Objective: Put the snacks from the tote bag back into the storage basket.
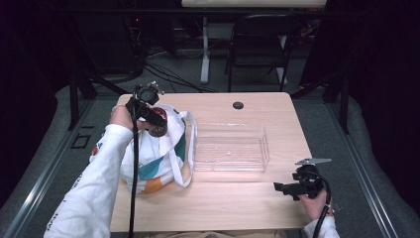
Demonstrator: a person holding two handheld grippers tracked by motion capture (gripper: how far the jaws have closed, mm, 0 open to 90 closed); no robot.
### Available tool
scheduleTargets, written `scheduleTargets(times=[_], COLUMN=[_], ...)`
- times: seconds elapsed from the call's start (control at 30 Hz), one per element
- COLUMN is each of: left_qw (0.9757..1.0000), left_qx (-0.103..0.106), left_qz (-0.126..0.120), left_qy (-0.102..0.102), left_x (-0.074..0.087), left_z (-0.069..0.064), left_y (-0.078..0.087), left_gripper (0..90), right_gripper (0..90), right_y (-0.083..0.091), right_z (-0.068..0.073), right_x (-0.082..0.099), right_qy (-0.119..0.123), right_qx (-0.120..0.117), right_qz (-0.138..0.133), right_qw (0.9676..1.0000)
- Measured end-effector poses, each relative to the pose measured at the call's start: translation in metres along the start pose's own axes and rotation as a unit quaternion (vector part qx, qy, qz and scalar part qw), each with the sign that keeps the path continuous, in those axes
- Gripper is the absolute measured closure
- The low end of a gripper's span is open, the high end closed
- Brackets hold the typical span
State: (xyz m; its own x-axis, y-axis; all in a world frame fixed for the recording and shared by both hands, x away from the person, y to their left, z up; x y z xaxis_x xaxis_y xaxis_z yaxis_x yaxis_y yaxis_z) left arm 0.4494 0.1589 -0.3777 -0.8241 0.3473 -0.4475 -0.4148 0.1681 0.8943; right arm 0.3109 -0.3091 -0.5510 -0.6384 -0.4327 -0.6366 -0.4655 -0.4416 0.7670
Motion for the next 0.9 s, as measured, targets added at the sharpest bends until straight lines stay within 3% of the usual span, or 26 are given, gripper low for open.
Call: scheduleTargets(times=[0.9], left_qw=[0.9993], left_qx=[0.022], left_qz=[-0.003], left_qy=[-0.029], left_x=[-0.016], left_z=[-0.030], left_y=[-0.003], left_gripper=[25.8], right_gripper=[5.9], right_y=[0.000], right_z=[0.000], right_x=[0.000], right_qy=[0.001], right_qx=[-0.001], right_qz=[0.001], right_qw=[1.0000])
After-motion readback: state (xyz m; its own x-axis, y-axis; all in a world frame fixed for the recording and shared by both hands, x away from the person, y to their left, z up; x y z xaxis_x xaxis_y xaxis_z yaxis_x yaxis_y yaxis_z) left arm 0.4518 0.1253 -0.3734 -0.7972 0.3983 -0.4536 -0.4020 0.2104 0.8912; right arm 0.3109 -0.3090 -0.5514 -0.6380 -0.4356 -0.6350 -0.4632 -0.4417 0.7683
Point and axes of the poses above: each handheld gripper's, and its own axes: y roughly backward along the jaws, x roughly out of its underside, z roughly to its left, the point moved 1 cm from there along -y, roughly forward along the jaws, and after that the axes turned 15 degrees about y, right-handed, at the moved point
